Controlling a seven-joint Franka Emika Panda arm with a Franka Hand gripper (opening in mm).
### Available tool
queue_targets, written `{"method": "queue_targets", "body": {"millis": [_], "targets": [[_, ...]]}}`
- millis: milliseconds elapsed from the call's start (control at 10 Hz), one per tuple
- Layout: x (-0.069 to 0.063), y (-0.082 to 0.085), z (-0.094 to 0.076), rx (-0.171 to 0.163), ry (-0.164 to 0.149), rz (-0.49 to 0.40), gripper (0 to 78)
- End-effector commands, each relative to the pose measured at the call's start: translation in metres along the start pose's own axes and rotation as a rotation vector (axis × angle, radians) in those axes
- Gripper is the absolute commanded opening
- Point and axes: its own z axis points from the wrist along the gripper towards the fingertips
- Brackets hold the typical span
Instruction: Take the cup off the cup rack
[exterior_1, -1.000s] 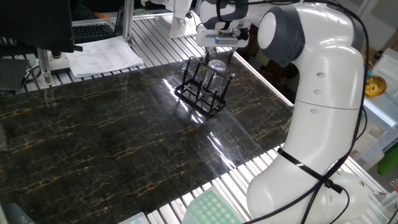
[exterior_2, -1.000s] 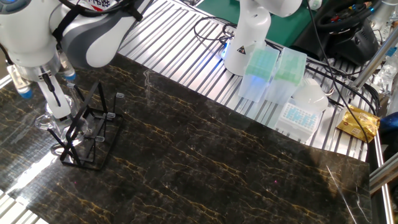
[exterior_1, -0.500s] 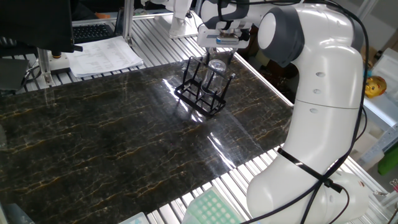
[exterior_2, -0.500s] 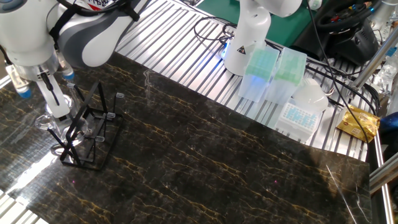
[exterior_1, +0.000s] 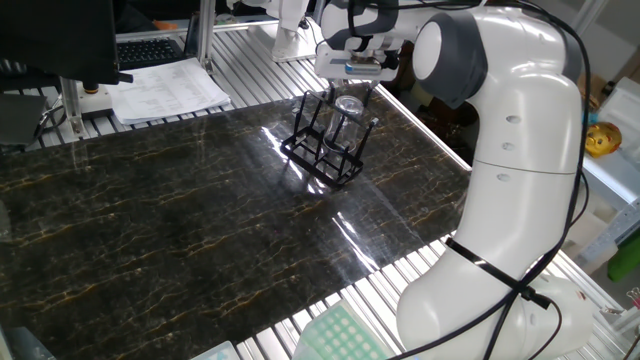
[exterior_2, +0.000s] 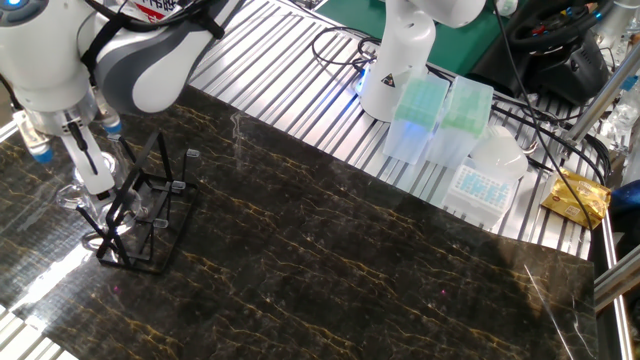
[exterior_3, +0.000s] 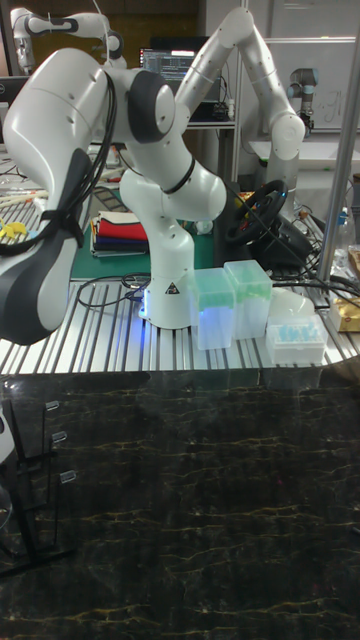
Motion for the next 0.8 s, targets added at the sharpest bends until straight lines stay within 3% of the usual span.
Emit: {"method": "queue_targets", "body": {"millis": [100, 800], "targets": [[0.0072, 0.0002, 0.0037, 0.003, -0.002, 0.007, 77.4], [0.0093, 0.0006, 0.0112, 0.009, -0.013, -0.005, 77.4]]}}
